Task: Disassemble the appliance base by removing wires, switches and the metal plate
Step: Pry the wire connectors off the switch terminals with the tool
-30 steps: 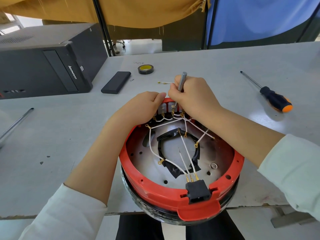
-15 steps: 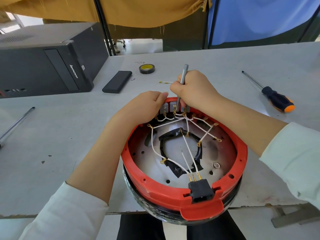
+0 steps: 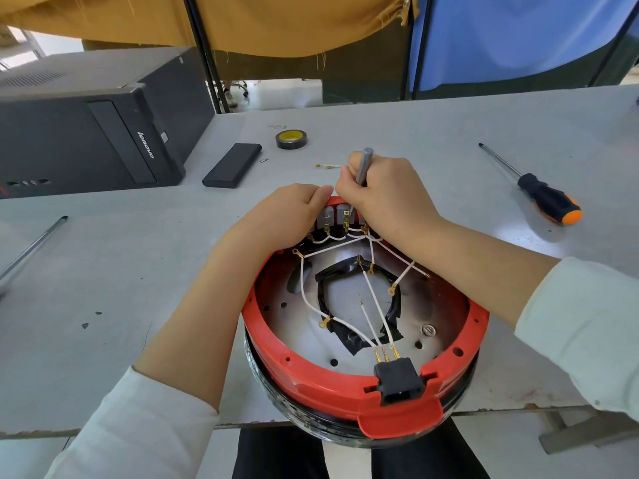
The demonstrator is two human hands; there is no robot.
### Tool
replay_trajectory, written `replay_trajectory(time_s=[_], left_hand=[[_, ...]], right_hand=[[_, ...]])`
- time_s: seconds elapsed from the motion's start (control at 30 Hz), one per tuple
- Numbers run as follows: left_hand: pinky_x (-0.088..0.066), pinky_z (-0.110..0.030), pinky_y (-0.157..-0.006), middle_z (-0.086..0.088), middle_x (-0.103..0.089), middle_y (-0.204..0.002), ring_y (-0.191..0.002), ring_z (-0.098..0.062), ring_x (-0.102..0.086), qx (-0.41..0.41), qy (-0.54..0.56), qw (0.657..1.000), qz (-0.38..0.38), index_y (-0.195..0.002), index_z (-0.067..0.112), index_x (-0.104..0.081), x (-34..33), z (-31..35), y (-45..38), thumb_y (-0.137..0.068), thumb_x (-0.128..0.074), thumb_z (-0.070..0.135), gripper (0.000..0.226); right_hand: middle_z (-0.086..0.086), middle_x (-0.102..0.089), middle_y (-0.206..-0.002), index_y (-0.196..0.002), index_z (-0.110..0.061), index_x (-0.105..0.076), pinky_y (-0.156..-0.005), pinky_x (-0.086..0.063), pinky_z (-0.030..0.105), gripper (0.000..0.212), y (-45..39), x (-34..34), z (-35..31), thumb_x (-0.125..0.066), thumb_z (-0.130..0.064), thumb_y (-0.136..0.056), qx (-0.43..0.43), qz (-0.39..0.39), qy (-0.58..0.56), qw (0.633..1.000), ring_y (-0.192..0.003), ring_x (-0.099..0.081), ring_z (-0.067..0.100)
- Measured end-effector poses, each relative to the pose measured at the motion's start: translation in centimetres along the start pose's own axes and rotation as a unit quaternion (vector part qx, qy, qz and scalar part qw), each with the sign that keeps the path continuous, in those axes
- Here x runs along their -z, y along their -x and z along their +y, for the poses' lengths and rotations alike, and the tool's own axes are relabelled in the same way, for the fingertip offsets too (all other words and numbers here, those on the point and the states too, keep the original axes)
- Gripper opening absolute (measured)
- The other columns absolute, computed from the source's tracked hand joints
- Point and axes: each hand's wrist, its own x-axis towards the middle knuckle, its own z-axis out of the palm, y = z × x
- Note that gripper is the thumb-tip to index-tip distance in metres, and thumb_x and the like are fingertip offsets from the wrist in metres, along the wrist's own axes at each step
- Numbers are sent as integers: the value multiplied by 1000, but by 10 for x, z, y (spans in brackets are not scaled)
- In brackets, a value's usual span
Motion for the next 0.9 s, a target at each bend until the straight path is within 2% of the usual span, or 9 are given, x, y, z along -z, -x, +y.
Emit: replay_trajectory(time_s=[0.13,0.2,0.3,0.5,0.6,0.77,0.9], left_hand=[[-31,-26,-55,0,-44,-61,-57,-11,-41,2,2,1000,-1,-68,11,-43,0,0,0,-103,-28,38,46],[-31,-26,-54,0,-43,-59,-55,-12,-40,4,3,1000,0,-64,14,-38,1,1,0,-103,-28,39,47],[-31,-24,-55,0,-44,-60,-56,-11,-41,5,5,1000,-1,-63,15,-37,0,1,0,-103,-28,38,47],[-31,-23,-56,0,-45,-61,-58,-10,-41,3,-5,1000,3,-64,16,-38,0,1,-1,-103,-27,37,46],[-31,-23,-55,0,-45,-61,-58,-10,-42,2,-5,1000,3,-64,15,-40,0,1,-1,-103,-28,37,46],[-33,-23,-57,-1,-46,-64,-59,-11,-42,4,3,1000,-1,-78,5,-52,0,1,0,-103,-28,37,47],[-32,-25,-55,-1,-45,-63,-57,-12,-40,13,8,1000,-13,-76,8,-49,1,2,1,-103,-27,37,45]], right_hand=[[-6,-29,-49,-55,-21,-26,-46,-25,20,44,0,1,1,-51,-14,-91,-23,3,-40,999,-45,-31,10],[-5,-30,-49,-54,-19,-28,-48,-29,25,43,-3,1,1,-51,-14,-90,-44,-7,-49,998,-47,-35,12],[-3,-32,-50,-54,-18,-28,-52,-32,30,41,-7,1,0,-50,-15,-89,-69,-27,-58,996,-52,-43,21],[1,-35,-54,-55,-16,-31,-56,-37,34,36,-18,1,0,-48,-15,-86,-101,-77,-40,991,-54,-43,21],[-3,-31,-53,-54,-18,-28,-45,-24,20,39,-12,-2,2,-49,-16,-86,-74,-46,-16,996,-48,-31,12],[-8,-29,-47,-54,-24,-27,-43,-24,18,44,-4,1,2,-48,-18,-92,12,-4,-74,997,-43,-35,7],[-8,-34,-49,-58,-26,-30,-45,-23,17,42,-5,2,-4,-42,-29,-98,82,-38,16,996,-45,-40,9]])
